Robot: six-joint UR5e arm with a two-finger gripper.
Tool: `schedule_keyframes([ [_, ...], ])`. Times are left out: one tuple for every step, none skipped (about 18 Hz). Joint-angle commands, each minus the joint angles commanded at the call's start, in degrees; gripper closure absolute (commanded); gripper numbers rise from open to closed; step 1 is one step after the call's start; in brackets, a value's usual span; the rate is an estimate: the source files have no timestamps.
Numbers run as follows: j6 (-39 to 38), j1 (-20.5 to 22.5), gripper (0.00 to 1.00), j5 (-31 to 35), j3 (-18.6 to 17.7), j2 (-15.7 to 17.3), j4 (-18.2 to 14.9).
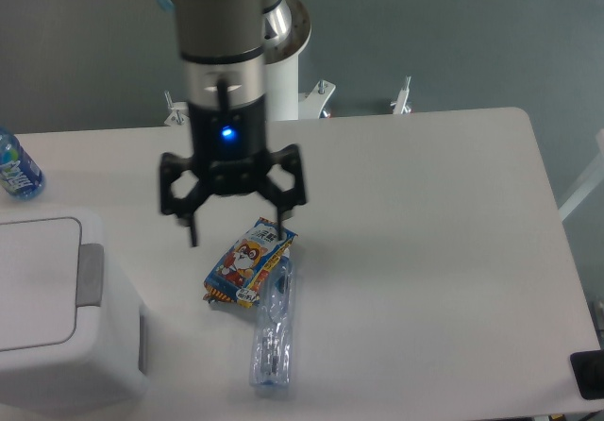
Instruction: Open the trash can
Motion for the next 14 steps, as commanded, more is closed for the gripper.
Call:
schedule_keyframes([
  [-1.3, -0.7, 0.00, -0.2, 0.1, -0.3, 0.0],
  [-2.5, -1.3, 0.00, -0.3, 0.1, -0.4, 0.0],
  [-3.7, -2.0, 0.00, -0.7, 0.1, -0.5, 0.0],
  [-4.4, -2.1, 0.00, -1.8, 0.1, -0.6, 0.0],
  [-5.2, -2.1, 0.00, -3.3, 0.0, -0.7, 0.0],
  [-6.1, -2.1, 0.00, -4.7, 0.1, -1.1, -0.1],
  [-6.9, -2.1, 0.00, -5.3, 0.0, -1.1, 0.0],
  [-7.6, -2.1, 0.00, -5.4, -0.2, -1.1, 0.0],
  [-7.9, -2.1, 0.00, -5.4, -0.4, -1.1, 0.0],
  [-7.9, -2.1, 0.00, -5.5, -0.5, -1.1, 0.0],
  [-7.9, -2.1, 0.00, -5.5, -0.6, -1.2, 0.0],
  [-7.9, -2.2, 0.00, -5.5, -0.5, -1.5, -0.1],
  [-7.9, -2.2, 0.00, -5.5, -0.5, -1.5, 0.0],
  [-7.9, -2.3, 0.00, -5.5, -0.5, -1.6, 0.0],
])
